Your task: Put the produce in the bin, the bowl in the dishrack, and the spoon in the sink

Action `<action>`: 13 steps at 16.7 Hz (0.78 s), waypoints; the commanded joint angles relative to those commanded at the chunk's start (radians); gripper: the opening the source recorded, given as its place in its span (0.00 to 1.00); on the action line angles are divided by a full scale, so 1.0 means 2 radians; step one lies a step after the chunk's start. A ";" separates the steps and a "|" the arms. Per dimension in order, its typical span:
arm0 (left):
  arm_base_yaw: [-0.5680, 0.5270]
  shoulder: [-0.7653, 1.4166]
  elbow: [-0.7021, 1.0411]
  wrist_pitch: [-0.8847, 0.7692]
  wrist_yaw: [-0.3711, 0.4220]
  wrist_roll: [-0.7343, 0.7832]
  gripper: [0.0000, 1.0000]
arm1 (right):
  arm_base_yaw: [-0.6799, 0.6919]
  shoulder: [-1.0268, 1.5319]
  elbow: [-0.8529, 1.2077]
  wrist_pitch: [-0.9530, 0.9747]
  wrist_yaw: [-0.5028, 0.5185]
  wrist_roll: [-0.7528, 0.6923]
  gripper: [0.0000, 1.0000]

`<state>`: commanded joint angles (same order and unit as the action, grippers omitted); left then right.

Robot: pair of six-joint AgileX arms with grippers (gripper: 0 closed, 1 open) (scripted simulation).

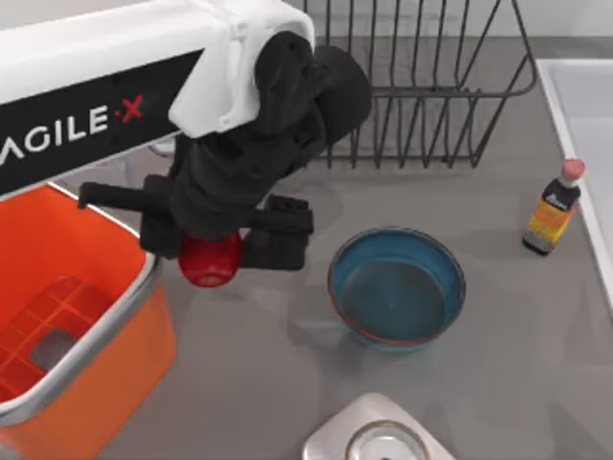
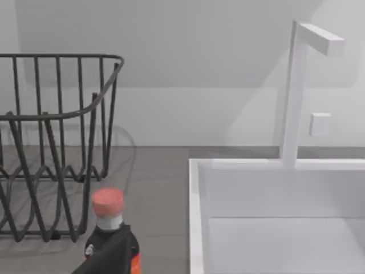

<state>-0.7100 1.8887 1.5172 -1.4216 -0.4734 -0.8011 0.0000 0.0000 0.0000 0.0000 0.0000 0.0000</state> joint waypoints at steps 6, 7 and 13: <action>0.027 -0.009 -0.057 0.017 -0.030 0.030 0.00 | 0.000 0.000 0.000 0.000 0.000 0.000 1.00; 0.032 -0.011 -0.066 0.020 -0.036 0.034 0.00 | 0.000 0.000 0.000 0.000 0.000 0.000 1.00; 0.057 -0.020 -0.124 0.036 -0.066 0.065 0.00 | 0.000 0.000 0.000 0.000 0.000 0.000 1.00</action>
<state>-0.5951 1.8493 1.2693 -1.3503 -0.6053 -0.6720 0.0000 0.0000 0.0000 0.0000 0.0000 0.0000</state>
